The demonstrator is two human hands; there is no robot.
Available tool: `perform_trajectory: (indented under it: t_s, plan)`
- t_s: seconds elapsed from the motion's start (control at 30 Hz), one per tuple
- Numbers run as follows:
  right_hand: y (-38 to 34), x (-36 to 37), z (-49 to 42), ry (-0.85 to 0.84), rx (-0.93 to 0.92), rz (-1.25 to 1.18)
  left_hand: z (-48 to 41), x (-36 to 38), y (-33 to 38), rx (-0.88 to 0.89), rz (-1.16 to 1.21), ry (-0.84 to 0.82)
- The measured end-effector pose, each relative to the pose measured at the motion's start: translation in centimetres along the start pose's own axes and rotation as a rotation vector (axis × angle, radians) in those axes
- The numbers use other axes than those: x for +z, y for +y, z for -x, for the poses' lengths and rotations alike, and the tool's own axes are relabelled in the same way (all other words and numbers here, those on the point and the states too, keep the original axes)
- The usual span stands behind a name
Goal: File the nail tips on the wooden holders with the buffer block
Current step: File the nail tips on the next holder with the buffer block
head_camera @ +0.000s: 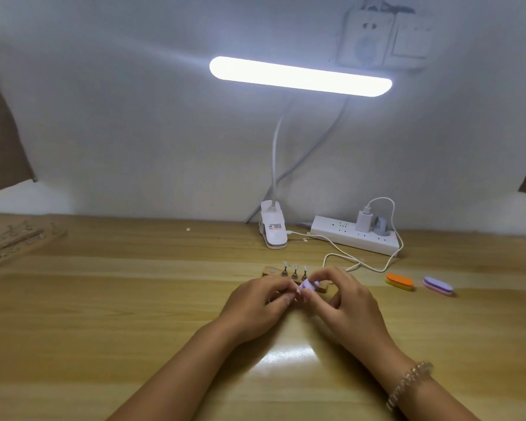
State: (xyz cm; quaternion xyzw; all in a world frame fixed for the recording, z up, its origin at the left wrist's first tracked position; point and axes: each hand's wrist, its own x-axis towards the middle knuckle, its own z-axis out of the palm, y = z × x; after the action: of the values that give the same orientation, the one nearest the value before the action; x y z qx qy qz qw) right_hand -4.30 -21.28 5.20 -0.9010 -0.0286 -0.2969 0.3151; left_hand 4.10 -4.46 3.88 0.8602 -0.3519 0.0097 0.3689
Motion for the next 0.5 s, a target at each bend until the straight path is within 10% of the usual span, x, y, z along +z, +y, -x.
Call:
perform_trajectory:
  t_s: [0.5]
  plan:
    - [-0.8,0.4,0.5,-0.077,-0.080,0.030,0.0,-0.1,0.0,-0.028,0.007,-0.012]
